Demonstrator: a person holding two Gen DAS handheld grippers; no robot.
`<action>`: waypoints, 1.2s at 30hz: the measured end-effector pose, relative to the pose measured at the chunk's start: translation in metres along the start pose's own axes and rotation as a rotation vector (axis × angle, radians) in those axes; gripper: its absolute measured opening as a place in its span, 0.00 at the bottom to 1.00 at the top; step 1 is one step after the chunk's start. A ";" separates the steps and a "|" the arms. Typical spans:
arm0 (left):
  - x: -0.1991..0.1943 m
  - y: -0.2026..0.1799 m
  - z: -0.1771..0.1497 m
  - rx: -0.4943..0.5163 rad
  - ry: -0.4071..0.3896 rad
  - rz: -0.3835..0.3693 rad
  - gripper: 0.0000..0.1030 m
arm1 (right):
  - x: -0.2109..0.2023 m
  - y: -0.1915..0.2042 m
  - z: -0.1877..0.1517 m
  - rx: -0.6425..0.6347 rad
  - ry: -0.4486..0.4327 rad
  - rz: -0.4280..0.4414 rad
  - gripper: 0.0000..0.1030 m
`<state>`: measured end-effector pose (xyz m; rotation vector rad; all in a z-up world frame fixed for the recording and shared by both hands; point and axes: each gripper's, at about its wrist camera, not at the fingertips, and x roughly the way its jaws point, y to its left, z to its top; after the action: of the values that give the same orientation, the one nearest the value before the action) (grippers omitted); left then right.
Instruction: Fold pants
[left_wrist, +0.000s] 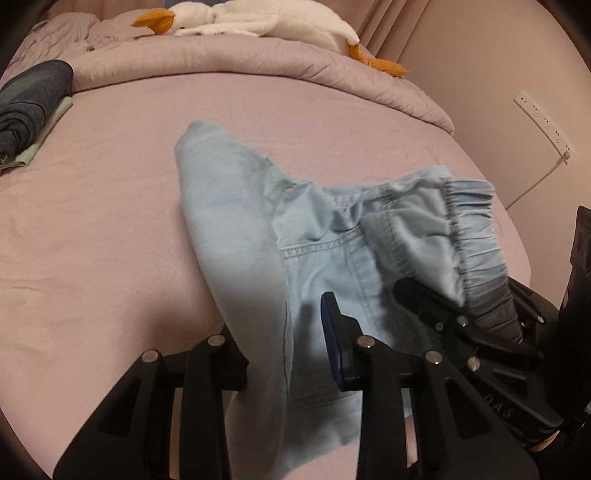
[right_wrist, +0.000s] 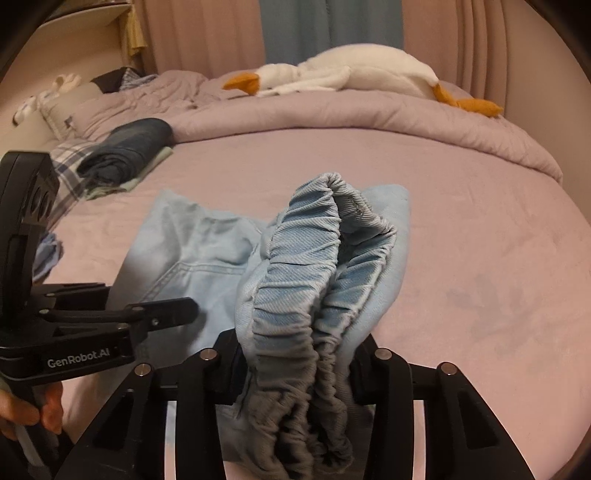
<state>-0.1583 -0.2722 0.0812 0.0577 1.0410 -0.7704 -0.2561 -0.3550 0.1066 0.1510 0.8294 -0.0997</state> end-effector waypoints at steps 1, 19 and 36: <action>-0.004 0.000 -0.002 0.002 -0.005 0.003 0.29 | -0.002 0.003 0.000 -0.006 -0.005 0.004 0.42; -0.055 0.025 -0.032 -0.040 -0.091 0.016 0.29 | -0.020 0.044 0.002 -0.073 -0.042 0.079 0.41; -0.098 0.049 -0.052 -0.083 -0.169 0.026 0.29 | -0.028 0.073 0.010 -0.141 -0.070 0.137 0.41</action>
<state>-0.1952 -0.1623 0.1161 -0.0645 0.9087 -0.6955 -0.2568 -0.2837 0.1415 0.0712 0.7516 0.0817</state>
